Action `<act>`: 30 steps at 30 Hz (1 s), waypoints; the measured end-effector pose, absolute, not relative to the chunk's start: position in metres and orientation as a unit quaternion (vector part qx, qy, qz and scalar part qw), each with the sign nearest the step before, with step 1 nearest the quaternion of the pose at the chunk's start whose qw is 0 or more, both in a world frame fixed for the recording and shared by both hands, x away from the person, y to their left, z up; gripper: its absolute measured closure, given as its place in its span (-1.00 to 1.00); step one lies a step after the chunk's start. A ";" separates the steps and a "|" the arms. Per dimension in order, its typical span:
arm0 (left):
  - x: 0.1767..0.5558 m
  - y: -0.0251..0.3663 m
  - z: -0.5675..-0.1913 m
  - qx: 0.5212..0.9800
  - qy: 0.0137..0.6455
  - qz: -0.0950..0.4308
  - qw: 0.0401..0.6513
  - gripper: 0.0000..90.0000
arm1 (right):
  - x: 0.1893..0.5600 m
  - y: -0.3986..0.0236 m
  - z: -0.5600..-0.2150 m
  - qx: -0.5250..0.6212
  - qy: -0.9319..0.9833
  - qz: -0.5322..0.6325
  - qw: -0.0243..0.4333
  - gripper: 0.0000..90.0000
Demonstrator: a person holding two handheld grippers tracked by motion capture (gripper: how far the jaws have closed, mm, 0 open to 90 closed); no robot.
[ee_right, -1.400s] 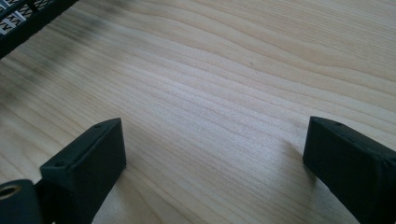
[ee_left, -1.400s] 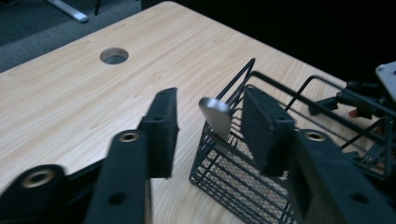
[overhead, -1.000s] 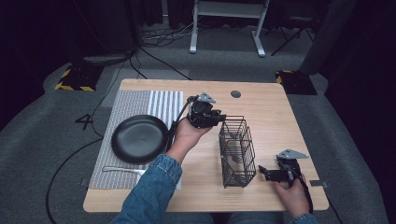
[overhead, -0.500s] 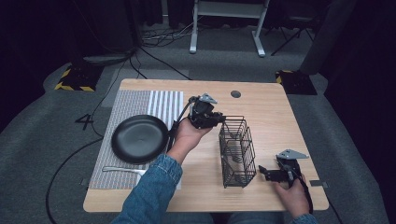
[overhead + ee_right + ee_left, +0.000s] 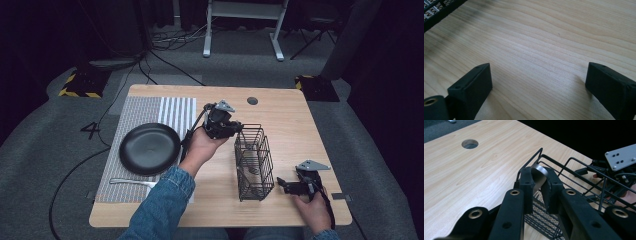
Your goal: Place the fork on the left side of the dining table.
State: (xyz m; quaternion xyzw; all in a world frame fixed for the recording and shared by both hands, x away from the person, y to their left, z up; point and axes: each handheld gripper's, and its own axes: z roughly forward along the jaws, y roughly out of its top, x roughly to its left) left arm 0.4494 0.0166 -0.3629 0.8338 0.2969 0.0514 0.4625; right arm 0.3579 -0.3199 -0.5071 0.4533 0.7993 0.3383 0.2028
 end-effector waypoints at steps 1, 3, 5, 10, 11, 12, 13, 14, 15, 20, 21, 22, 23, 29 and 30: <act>0.449 0.016 -0.362 0.834 0.296 0.053 0.463 0.78 | 0.358 -0.320 -0.507 0.453 0.799 0.338 0.203 -0.85; 0.448 0.016 -0.360 0.834 0.294 0.054 0.464 0.78 | 0.358 -0.320 -0.507 0.453 0.799 0.338 0.203 -0.84; 0.447 0.016 -0.357 0.834 0.292 0.057 0.466 0.80 | 0.358 -0.320 -0.507 0.453 0.799 0.338 0.203 -0.84; 0.443 0.015 -0.349 0.835 0.284 0.065 0.467 0.91 | 0.358 -0.320 -0.507 0.453 0.799 0.338 0.203 -0.84; 0.443 0.014 -0.347 0.836 0.281 0.067 0.465 0.92 | 0.358 -0.320 -0.507 0.453 0.799 0.339 0.203 -0.84; 0.442 0.014 -0.346 0.836 0.281 0.067 0.466 0.92 | 0.358 -0.320 -0.507 0.453 0.799 0.338 0.203 -0.84; 0.441 0.014 -0.345 0.836 0.280 0.068 0.466 0.92 | 0.358 -0.320 -0.507 0.453 0.799 0.338 0.203 -0.84; 0.440 0.014 -0.343 0.837 0.279 0.068 0.467 0.92 | 0.358 -0.320 -0.507 0.453 0.799 0.338 0.203 -0.84; 0.440 0.014 -0.342 0.838 0.276 0.068 0.466 0.92 | 0.358 -0.320 -0.507 0.453 0.799 0.339 0.203 -0.84; 0.436 0.013 -0.331 0.838 0.270 0.071 0.470 0.92 | 0.358 -0.320 -0.507 0.453 0.799 0.339 0.203 -0.84; 0.435 0.013 -0.329 0.837 0.270 0.073 0.471 0.92 | 0.358 -0.320 -0.507 0.453 0.799 0.339 0.203 -0.84; 0.435 0.013 -0.327 0.837 0.268 0.073 0.471 0.92 | 0.358 -0.320 -0.507 0.453 0.799 0.339 0.203 -0.84; 0.434 0.013 -0.323 0.837 0.267 0.074 0.471 0.92 | 0.358 -0.320 -0.507 0.453 0.799 0.339 0.203 -0.84; 0.432 0.019 -0.306 0.836 0.267 0.086 0.472 0.92 | 0.358 -0.320 -0.507 0.453 0.799 0.339 0.203 -0.84; 0.432 0.021 -0.303 0.834 0.269 0.084 0.475 0.92 | 0.358 -0.320 -0.507 0.453 0.799 0.339 0.203 -0.84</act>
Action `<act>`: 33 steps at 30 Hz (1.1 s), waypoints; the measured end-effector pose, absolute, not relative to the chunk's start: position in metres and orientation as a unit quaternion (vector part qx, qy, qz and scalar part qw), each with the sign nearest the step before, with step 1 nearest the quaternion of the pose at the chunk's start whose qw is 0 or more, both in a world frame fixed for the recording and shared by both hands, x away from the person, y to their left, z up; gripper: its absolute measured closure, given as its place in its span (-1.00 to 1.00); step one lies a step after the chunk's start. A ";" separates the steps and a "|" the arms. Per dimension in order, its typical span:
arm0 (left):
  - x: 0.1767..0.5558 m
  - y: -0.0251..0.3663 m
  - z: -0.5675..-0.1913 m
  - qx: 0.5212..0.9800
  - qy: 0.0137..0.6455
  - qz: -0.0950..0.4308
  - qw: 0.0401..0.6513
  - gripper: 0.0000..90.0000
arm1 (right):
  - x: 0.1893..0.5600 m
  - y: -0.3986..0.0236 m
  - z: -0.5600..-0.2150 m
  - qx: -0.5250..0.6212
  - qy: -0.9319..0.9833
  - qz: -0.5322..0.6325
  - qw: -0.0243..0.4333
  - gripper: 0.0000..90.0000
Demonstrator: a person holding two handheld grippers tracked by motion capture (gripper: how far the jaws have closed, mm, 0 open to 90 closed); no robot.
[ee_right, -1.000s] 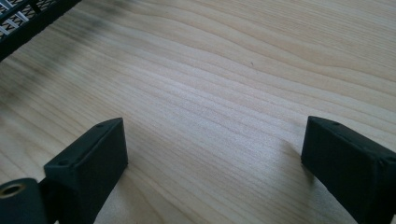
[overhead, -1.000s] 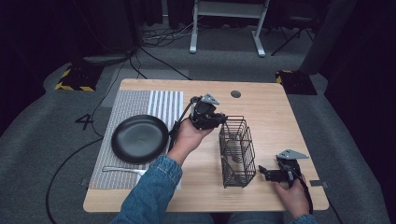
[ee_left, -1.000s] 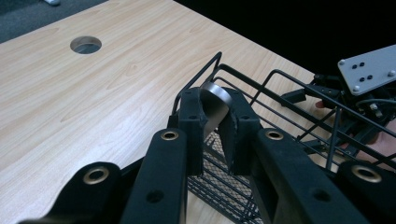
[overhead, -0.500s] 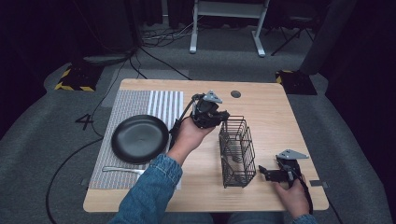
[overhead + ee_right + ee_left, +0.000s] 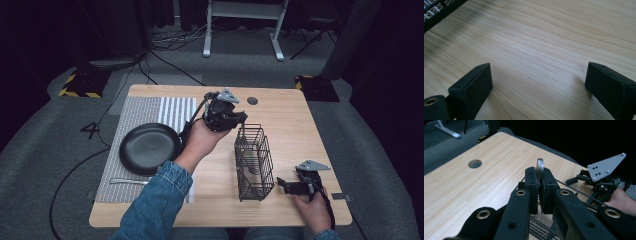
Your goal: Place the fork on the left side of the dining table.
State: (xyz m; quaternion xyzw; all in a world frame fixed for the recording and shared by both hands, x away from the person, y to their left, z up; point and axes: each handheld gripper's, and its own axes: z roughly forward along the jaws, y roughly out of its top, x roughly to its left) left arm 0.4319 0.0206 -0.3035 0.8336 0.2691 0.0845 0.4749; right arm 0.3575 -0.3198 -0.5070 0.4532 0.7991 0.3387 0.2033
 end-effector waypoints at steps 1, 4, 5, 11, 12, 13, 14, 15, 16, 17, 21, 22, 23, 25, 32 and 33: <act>0.433 0.023 -0.301 0.832 0.271 0.082 0.478 0.92 | 0.357 -0.320 -0.507 0.453 0.799 0.339 0.203 -0.84; 0.435 0.028 -0.295 0.825 0.277 0.079 0.487 0.92 | 0.357 -0.320 -0.507 0.454 0.798 0.339 0.204 -0.83; 0.435 0.029 -0.292 0.823 0.277 0.080 0.489 0.92 | 0.357 -0.320 -0.507 0.454 0.798 0.339 0.204 -0.83; 0.432 0.035 -0.277 0.816 0.270 0.078 0.505 0.92 | 0.357 -0.320 -0.507 0.454 0.798 0.339 0.204 -0.83; 0.431 0.036 -0.274 0.815 0.272 0.081 0.506 0.92 | 0.357 -0.320 -0.507 0.454 0.798 0.339 0.204 -0.83; 0.430 0.038 -0.270 0.814 0.274 0.085 0.506 0.92 | 0.357 -0.320 -0.507 0.454 0.798 0.339 0.204 -0.83; 0.430 0.040 -0.267 0.812 0.276 0.087 0.507 0.92 | 0.357 -0.320 -0.507 0.454 0.798 0.339 0.204 -0.83; 0.430 0.043 -0.265 0.810 0.279 0.088 0.508 0.92 | 0.357 -0.319 -0.507 0.454 0.798 0.339 0.204 -0.83; 0.431 0.046 -0.262 0.810 0.281 0.089 0.508 0.92 | 0.357 -0.319 -0.507 0.455 0.798 0.339 0.204 -0.83; 0.430 0.048 -0.260 0.808 0.285 0.091 0.508 0.92 | 0.357 -0.319 -0.507 0.455 0.798 0.339 0.204 -0.83; 0.431 0.057 -0.253 0.803 0.292 0.097 0.511 0.92 | 0.357 -0.319 -0.507 0.455 0.798 0.339 0.204 -0.82; 0.431 0.059 -0.252 0.802 0.292 0.099 0.511 0.92 | 0.357 -0.319 -0.507 0.455 0.798 0.339 0.204 -0.82; 0.430 0.061 -0.250 0.801 0.294 0.100 0.512 0.92 | 0.357 -0.319 -0.507 0.455 0.798 0.339 0.204 -0.82; 0.430 0.065 -0.248 0.798 0.297 0.104 0.514 0.92 | 0.357 -0.319 -0.507 0.455 0.798 0.339 0.204 -0.82; 0.431 0.087 -0.244 0.789 0.323 0.125 0.508 0.92 | 0.357 -0.319 -0.507 0.456 0.797 0.339 0.205 -0.82; 0.431 0.090 -0.244 0.786 0.329 0.128 0.507 0.92 | 0.357 -0.319 -0.507 0.456 0.797 0.339 0.205 -0.82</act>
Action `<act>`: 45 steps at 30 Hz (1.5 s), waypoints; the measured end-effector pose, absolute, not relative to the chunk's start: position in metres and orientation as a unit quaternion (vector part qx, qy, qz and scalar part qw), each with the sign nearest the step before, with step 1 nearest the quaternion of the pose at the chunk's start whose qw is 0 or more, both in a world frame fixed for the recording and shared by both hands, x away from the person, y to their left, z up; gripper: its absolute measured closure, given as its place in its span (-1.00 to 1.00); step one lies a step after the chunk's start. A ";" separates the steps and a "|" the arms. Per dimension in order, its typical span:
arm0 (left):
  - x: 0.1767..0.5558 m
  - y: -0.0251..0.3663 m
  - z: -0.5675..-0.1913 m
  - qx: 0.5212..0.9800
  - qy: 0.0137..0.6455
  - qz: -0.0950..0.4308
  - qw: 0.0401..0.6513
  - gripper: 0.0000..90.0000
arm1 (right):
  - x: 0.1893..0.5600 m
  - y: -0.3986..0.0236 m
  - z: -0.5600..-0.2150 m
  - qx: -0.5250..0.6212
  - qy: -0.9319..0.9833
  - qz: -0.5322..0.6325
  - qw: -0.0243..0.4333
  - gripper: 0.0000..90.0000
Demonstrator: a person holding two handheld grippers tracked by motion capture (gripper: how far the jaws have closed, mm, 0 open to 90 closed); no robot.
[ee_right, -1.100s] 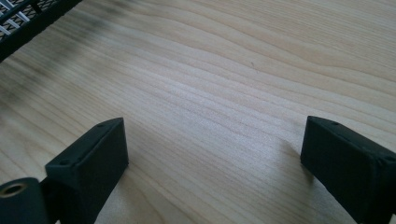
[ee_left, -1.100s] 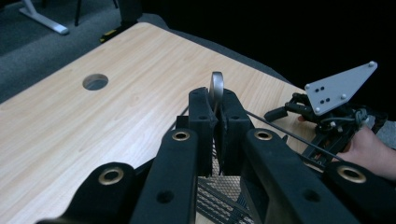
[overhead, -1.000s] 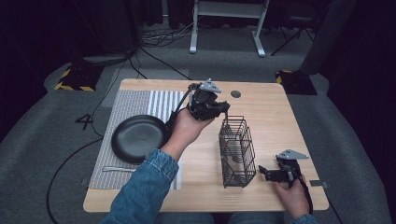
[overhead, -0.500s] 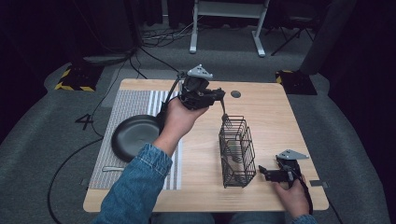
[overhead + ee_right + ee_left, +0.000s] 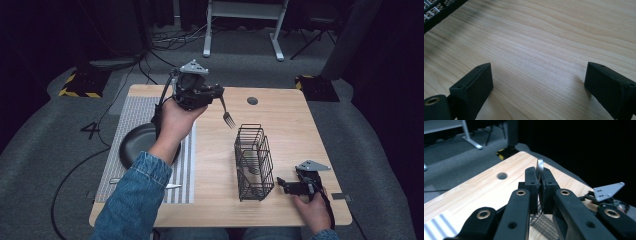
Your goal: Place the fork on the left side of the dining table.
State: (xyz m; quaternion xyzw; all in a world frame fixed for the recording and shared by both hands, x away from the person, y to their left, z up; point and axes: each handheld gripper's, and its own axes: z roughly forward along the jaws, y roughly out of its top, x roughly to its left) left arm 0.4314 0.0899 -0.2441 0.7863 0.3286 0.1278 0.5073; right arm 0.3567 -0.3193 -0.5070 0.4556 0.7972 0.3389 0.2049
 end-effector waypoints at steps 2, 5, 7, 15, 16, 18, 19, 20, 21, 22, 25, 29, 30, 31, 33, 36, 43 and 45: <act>0.432 0.100 -0.244 0.781 0.343 0.134 0.505 0.92 | 0.357 -0.319 -0.507 0.456 0.797 0.339 0.205 -0.82; 0.434 0.113 -0.245 0.772 0.360 0.138 0.505 0.92 | 0.357 -0.319 -0.507 0.456 0.797 0.339 0.205 -0.82; 0.434 0.121 -0.246 0.768 0.370 0.145 0.502 0.92 | 0.357 -0.319 -0.507 0.457 0.797 0.339 0.205 -0.82; 0.432 0.151 -0.243 0.751 0.398 0.165 0.501 0.92 | 0.356 -0.319 -0.507 0.458 0.796 0.339 0.206 -0.81; 0.432 0.155 -0.242 0.749 0.400 0.168 0.500 0.92 | 0.357 -0.319 -0.507 0.458 0.796 0.338 0.206 -0.81; 0.433 0.161 -0.241 0.745 0.406 0.173 0.500 0.92 | 0.356 -0.319 -0.507 0.459 0.795 0.338 0.206 -0.81; 0.433 0.164 -0.241 0.743 0.409 0.174 0.501 0.92 | 0.356 -0.319 -0.507 0.459 0.795 0.338 0.206 -0.81; 0.433 0.166 -0.241 0.742 0.410 0.176 0.500 0.92 | 0.357 -0.319 -0.507 0.458 0.796 0.338 0.206 -0.81; 0.433 0.170 -0.240 0.740 0.413 0.179 0.500 0.92 | 0.357 -0.319 -0.507 0.458 0.796 0.338 0.206 -0.81; 0.433 0.172 -0.240 0.738 0.416 0.181 0.500 0.92 | 0.357 -0.319 -0.507 0.458 0.796 0.338 0.206 -0.81; 0.437 0.180 -0.237 0.732 0.426 0.190 0.496 0.92 | 0.356 -0.318 -0.507 0.460 0.795 0.338 0.206 -0.81; 0.442 0.188 -0.234 0.725 0.435 0.196 0.496 0.92 | 0.356 -0.318 -0.507 0.460 0.795 0.338 0.206 -0.81; 0.444 0.190 -0.234 0.724 0.438 0.197 0.496 0.92 | 0.356 -0.318 -0.507 0.460 0.795 0.338 0.206 -0.81; 0.446 0.192 -0.234 0.722 0.441 0.198 0.495 0.92 | 0.356 -0.318 -0.507 0.460 0.795 0.338 0.206 -0.81; 0.450 0.196 -0.235 0.718 0.446 0.199 0.495 0.92 | 0.356 -0.318 -0.507 0.460 0.795 0.338 0.206 -0.81; 0.455 0.204 -0.236 0.712 0.456 0.200 0.495 0.92 | 0.357 -0.318 -0.507 0.460 0.794 0.338 0.208 -0.81; 0.473 0.221 -0.244 0.691 0.489 0.201 0.493 0.92 | 0.357 -0.318 -0.507 0.461 0.794 0.338 0.208 -0.81; 0.478 0.226 -0.247 0.682 0.500 0.201 0.496 0.92 | 0.357 -0.318 -0.507 0.462 0.793 0.338 0.208 -0.81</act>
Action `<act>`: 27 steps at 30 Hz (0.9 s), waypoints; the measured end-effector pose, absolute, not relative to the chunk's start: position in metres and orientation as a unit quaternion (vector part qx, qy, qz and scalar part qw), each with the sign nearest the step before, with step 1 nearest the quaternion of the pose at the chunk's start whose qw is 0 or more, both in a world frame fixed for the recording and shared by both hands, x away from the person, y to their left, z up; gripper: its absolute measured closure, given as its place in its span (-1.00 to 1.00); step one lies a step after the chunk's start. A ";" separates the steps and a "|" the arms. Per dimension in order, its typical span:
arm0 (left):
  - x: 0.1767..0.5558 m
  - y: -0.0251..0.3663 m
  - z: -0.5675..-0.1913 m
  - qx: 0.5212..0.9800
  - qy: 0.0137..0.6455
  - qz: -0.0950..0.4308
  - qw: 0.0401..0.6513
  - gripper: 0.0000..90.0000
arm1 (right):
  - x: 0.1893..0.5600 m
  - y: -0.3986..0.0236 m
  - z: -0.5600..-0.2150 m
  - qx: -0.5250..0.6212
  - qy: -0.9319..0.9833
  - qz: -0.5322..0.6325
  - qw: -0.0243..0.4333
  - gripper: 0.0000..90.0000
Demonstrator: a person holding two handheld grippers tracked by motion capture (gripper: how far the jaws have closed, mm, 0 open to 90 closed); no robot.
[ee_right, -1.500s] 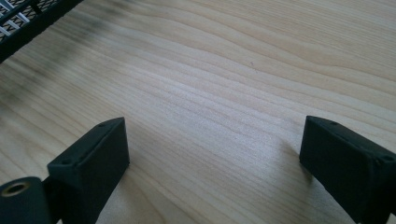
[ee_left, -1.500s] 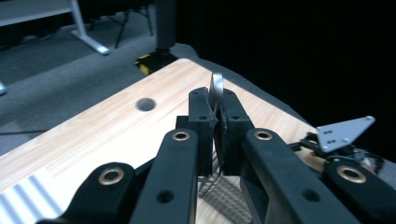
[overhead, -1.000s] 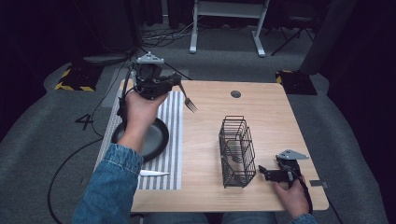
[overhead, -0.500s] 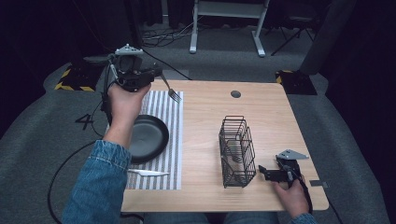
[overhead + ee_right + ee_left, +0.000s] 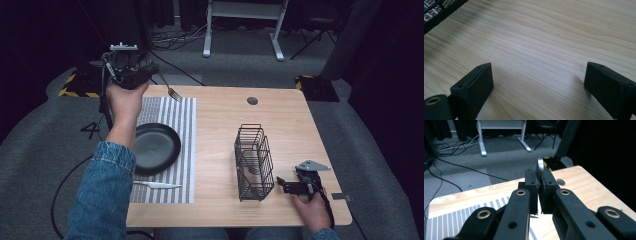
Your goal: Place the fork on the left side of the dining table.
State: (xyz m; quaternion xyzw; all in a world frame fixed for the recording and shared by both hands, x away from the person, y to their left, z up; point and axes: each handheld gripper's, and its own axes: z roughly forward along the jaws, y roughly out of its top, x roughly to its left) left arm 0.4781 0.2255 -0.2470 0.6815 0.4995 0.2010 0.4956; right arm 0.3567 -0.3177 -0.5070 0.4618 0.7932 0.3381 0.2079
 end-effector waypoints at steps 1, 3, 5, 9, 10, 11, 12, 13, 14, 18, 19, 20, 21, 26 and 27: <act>0.480 0.228 -0.248 0.678 0.504 0.201 0.495 0.92 | 0.357 -0.318 -0.507 0.462 0.793 0.338 0.208 -0.81; 0.485 0.232 -0.251 0.672 0.512 0.197 0.498 0.92 | 0.357 -0.318 -0.507 0.462 0.793 0.338 0.208 -0.81; 0.489 0.235 -0.255 0.666 0.520 0.191 0.500 0.92 | 0.357 -0.318 -0.507 0.462 0.793 0.338 0.208 -0.81; 0.498 0.242 -0.261 0.659 0.533 0.193 0.494 0.92 | 0.357 -0.318 -0.507 0.462 0.793 0.338 0.208 -0.81; 0.500 0.244 -0.261 0.658 0.536 0.192 0.493 0.92 | 0.357 -0.318 -0.507 0.463 0.793 0.338 0.208 -0.81; 0.504 0.246 -0.262 0.654 0.542 0.192 0.491 0.92 | 0.357 -0.317 -0.507 0.463 0.793 0.338 0.208 -0.81; 0.506 0.249 -0.263 0.651 0.547 0.193 0.489 0.92 | 0.357 -0.317 -0.507 0.463 0.793 0.338 0.208 -0.81; 0.509 0.252 -0.263 0.649 0.551 0.194 0.487 0.92 | 0.357 -0.317 -0.507 0.463 0.793 0.338 0.208 -0.81; 0.511 0.255 -0.265 0.646 0.555 0.193 0.488 0.92 | 0.357 -0.317 -0.507 0.463 0.792 0.338 0.209 -0.81; 0.514 0.259 -0.273 0.641 0.560 0.189 0.490 0.92 | 0.357 -0.317 -0.507 0.463 0.792 0.338 0.209 -0.81; 0.514 0.258 -0.276 0.643 0.560 0.188 0.487 0.92 | 0.357 -0.317 -0.507 0.463 0.792 0.338 0.209 -0.81; 0.515 0.258 -0.281 0.647 0.560 0.188 0.481 0.92 | 0.357 -0.317 -0.507 0.463 0.792 0.338 0.209 -0.81; 0.516 0.257 -0.285 0.649 0.561 0.186 0.479 0.92 | 0.357 -0.317 -0.507 0.464 0.792 0.337 0.209 -0.81; 0.522 0.261 -0.307 0.648 0.573 0.176 0.470 0.92 | 0.357 -0.317 -0.507 0.465 0.791 0.337 0.210 -0.81; 0.523 0.263 -0.311 0.646 0.577 0.174 0.470 0.92 | 0.357 -0.317 -0.507 0.465 0.791 0.337 0.210 -0.81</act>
